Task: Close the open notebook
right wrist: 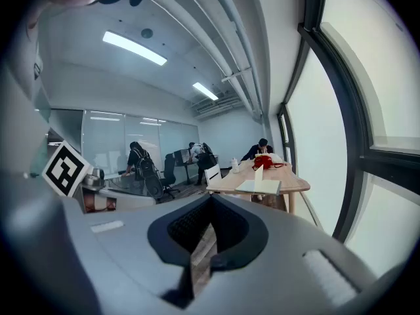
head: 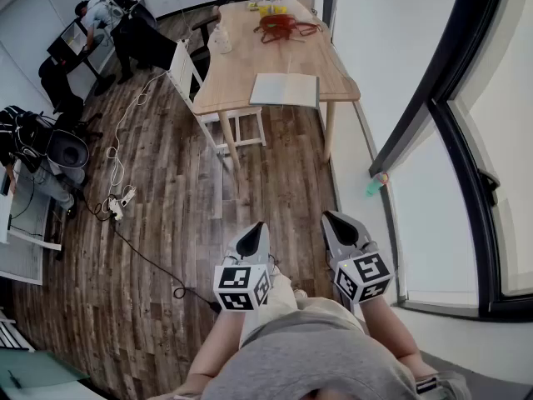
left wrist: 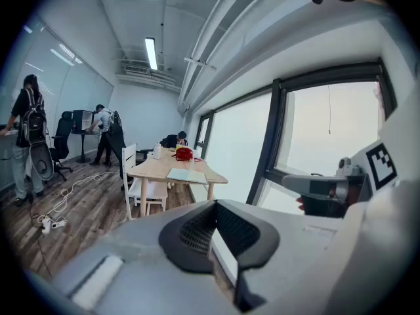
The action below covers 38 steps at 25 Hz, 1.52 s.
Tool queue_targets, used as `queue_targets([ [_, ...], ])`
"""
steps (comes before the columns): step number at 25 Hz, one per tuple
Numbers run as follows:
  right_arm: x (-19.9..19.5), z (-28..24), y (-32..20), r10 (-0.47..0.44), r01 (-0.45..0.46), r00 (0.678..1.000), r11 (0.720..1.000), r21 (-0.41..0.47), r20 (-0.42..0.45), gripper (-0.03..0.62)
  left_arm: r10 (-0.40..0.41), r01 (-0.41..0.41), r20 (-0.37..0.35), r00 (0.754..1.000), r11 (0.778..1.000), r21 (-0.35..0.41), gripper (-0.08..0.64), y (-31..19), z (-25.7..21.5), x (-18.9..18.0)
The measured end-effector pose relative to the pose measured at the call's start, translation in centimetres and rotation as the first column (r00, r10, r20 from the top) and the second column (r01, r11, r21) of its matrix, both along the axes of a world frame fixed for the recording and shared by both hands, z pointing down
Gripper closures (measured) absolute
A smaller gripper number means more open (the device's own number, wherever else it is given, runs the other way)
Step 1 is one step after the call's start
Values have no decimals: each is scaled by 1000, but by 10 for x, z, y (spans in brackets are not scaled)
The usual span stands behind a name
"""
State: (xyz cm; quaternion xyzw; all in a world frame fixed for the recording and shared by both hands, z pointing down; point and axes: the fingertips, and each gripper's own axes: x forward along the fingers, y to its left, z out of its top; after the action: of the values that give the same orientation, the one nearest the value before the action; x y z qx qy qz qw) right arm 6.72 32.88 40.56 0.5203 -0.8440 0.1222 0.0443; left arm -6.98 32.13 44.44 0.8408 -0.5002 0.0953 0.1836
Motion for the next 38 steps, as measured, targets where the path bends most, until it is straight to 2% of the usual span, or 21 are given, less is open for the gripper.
queue_targets([
  [10, 5, 0, 9, -46, 46, 999, 999, 1, -11, 595, 16, -16, -10, 1000, 1000, 11, 555, 12, -5, 19],
  [13, 6, 4, 7, -57, 57, 998, 998, -23, -4, 594, 16, -16, -6, 1000, 1000, 9, 555, 12, -3, 23],
  [22, 13, 11, 4, -43, 43, 999, 998, -34, 10, 592, 28, -28, -8, 1000, 1000, -2, 555, 11, 2, 34],
  [29, 17, 10, -12, -56, 56, 998, 998, -25, 10, 592, 54, -54, -12, 998, 999, 0, 555, -11, 3, 46],
  [38, 21, 7, -62, -43, 44, 999, 999, -21, 25, 592, 69, -69, -22, 997, 998, -9, 555, -62, 5, 52],
])
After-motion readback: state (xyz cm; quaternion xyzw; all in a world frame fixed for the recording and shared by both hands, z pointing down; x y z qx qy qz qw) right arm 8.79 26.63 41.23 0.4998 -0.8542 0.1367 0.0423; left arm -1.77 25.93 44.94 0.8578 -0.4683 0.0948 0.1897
